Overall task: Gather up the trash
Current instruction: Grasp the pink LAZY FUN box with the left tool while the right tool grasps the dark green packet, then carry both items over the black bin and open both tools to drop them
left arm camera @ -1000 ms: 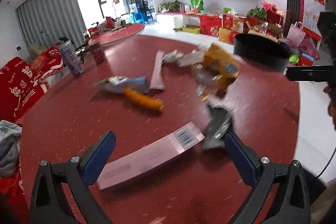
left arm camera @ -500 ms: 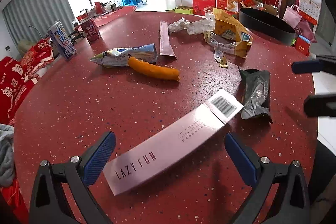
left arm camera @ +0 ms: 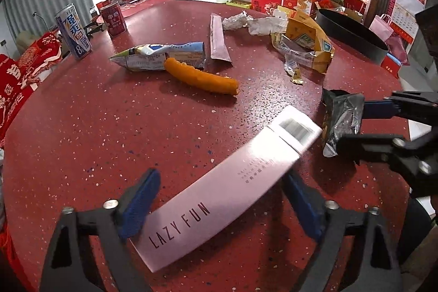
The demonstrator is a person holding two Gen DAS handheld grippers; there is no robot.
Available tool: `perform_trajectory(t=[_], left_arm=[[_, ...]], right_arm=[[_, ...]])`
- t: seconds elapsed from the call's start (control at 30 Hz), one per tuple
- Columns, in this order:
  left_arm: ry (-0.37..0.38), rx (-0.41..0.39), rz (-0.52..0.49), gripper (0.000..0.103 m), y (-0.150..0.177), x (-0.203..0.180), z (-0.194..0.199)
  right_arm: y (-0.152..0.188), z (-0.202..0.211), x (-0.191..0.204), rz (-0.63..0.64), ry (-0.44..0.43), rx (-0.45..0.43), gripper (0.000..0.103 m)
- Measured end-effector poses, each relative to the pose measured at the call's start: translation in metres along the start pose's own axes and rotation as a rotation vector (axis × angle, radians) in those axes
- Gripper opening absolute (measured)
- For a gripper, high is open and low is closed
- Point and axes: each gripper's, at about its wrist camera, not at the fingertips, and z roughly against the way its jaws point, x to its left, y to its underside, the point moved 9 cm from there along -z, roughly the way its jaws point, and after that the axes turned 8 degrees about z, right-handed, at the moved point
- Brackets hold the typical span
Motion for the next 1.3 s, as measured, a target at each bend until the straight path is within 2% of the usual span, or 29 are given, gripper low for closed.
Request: perform_trajectory(t=[0.03, 0.2, 0.33, 0.43, 0.53, 0.7, 0.97, 1.13, 1.3], left_arm=[[0.001, 0.002, -0.001, 0.103, 0.001, 0.000, 0.001], [-0.004, 0.011, -0.011, 0.103, 0.004, -0.002, 0.001], [-0.008, 0.031, -0.011, 0.103, 0.009, -0.001, 0.001], [0.011, 0.029, 0.008, 0.103, 0.011, -0.002, 0.004], [-0.011, 0.021, 0.012, 0.103, 0.010, 0.000, 0.006], [-0.022, -0.021, 0.043, 0.103, 0.009, 0.002, 0.014], [0.008, -0.103, 0.121, 0.103, -0.005, -0.008, 0.043], [0.044, -0.144, 0.133, 0.103, -0.026, -0.032, 0.058], [0.115, -0.169, 0.131, 0.103, -0.052, -0.072, 0.063]], right_arm=[[0.000, -0.001, -0.001, -0.006, 0.005, 0.004, 0.056], [-0.001, -0.003, -0.006, -0.043, -0.006, 0.014, 0.039], [-0.002, 0.000, -0.006, -0.041, -0.011, 0.007, 0.028], [-0.003, 0.002, -0.007, -0.039, -0.014, 0.004, 0.024], [-0.003, 0.006, -0.008, -0.039, -0.019, -0.007, 0.018], [-0.006, 0.017, -0.014, -0.046, -0.039, -0.032, 0.017], [-0.018, 0.044, -0.032, -0.088, -0.098, -0.104, 0.017], [-0.026, 0.065, -0.054, -0.127, -0.111, -0.154, 0.017], [-0.030, 0.089, -0.088, -0.165, -0.089, -0.206, 0.017]])
